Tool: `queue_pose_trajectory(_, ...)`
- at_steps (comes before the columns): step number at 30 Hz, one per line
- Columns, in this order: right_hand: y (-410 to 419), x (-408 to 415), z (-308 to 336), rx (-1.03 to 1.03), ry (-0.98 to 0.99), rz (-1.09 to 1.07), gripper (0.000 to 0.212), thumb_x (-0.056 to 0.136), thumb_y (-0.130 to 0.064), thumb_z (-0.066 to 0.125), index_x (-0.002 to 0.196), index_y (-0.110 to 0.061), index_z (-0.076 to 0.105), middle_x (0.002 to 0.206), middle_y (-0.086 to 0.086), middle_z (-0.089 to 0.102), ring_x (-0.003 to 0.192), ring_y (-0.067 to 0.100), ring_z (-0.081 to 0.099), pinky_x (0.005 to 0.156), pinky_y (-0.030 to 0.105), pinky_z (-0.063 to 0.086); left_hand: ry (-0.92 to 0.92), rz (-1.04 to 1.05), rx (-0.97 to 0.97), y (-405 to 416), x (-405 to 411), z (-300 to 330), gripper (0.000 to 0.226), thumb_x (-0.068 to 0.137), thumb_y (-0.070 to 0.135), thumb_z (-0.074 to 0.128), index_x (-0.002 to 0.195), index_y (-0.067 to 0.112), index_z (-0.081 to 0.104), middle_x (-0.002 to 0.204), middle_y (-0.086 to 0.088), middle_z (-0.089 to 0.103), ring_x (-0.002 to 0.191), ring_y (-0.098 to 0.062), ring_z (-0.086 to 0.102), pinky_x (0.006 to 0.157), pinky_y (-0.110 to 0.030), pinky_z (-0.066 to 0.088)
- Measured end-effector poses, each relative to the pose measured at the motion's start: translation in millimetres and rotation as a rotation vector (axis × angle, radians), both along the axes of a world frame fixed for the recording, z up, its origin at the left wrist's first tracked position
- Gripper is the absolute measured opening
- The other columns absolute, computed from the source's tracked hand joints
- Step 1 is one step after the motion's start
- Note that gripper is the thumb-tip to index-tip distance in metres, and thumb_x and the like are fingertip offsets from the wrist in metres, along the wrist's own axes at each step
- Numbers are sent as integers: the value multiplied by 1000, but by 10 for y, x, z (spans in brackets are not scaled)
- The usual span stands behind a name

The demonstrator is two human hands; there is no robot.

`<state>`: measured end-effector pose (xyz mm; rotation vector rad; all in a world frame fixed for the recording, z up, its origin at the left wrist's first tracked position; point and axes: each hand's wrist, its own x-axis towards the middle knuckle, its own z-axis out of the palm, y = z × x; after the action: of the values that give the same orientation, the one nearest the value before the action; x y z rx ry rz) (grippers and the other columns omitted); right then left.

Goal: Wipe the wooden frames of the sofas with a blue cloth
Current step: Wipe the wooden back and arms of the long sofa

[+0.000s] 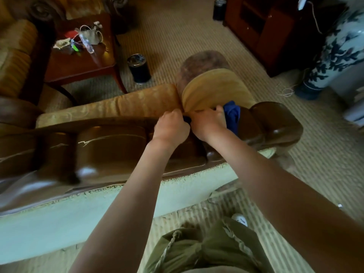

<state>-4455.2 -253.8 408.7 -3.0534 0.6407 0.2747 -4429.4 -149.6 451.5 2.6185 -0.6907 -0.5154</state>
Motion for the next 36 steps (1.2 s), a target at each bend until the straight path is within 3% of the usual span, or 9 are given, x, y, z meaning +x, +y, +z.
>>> queue_pose_trajectory(6, 237, -610, -404, -276, -601, 3, 21, 86, -23, 50, 99, -18, 67, 106, 2, 67, 110, 22, 57, 103, 51, 31, -129, -65, -67, 100, -172, -94, 45, 83, 2, 43, 127, 8, 51, 126, -15, 53, 120, -33, 45, 101, -43, 38)
queue_pose_trajectory(15, 14, -1195, -772, -395, -890, 244, 27, 93, -25, 49, 112, -21, 67, 125, -3, 63, 118, 14, 55, 107, 43, 32, -333, -136, -298, -23, -512, -126, 50, 76, -2, 38, 122, 2, 57, 117, -18, 60, 108, -36, 55, 95, -46, 42)
queue_pose_trajectory(17, -192, -1255, -697, -359, -910, 201, 30, 91, -24, 47, 114, -19, 66, 124, -1, 63, 118, 16, 55, 106, 45, 31, -338, -148, -318, -82, -578, -107, 56, 70, 4, 32, 119, 1, 59, 112, -20, 61, 102, -39, 56, 91, -48, 45)
queue_pose_trajectory(21, -856, -1452, -494, -241, -859, -131, 36, 91, -24, 40, 117, -14, 62, 120, 3, 64, 117, 20, 55, 108, 51, 25, -315, -190, -326, -169, -715, -111, 53, 76, -1, 35, 124, 2, 57, 117, -20, 58, 107, -38, 55, 95, -48, 45)
queue_pose_trajectory(25, -1295, -1490, -307, 31, -729, -450, 50, 88, -32, 27, 118, -12, 61, 110, 10, 66, 106, 30, 57, 105, 48, 29, -294, -147, -366, -334, -783, -113, 52, 81, -11, 39, 127, 5, 55, 120, -18, 58, 110, -34, 54, 97, -43, 46)
queue_pose_trajectory(27, -1246, -1418, -264, 63, -667, -421, 60, 86, -40, 20, 123, -12, 58, 120, 10, 63, 114, 29, 54, 105, 48, 29, -265, -117, -358, -433, -788, -105, 55, 79, -12, 37, 128, 6, 55, 121, -17, 57, 112, -32, 53, 97, -33, 44)
queue_pose_trajectory(30, -994, -1284, -264, 29, -606, -284, 56, 91, -44, 27, 131, -16, 54, 138, 4, 51, 130, 23, 42, 110, 50, 20, -201, -49, -365, -528, -738, -78, 53, 80, -12, 37, 128, 4, 54, 123, -18, 57, 114, -31, 52, 86, -17, 37)
queue_pose_trajectory(34, -599, -1068, -196, -3, -691, -103, 47, 90, -40, 33, 110, -17, 68, 116, 1, 66, 112, 19, 58, 102, 45, 32, -205, 39, -428, -531, -594, 31, 46, 80, -11, 40, 123, -1, 56, 118, -20, 61, 115, -34, 53, 93, -31, 41)
queue_pose_trajectory(36, -422, -920, -122, -31, -673, 108, 37, 91, -33, 38, 96, -17, 71, 103, 0, 70, 103, 21, 62, 98, 46, 37, -201, 79, -441, -532, -501, 69, 41, 82, -9, 42, 119, -1, 58, 118, -21, 62, 114, -33, 54, 91, -32, 40)
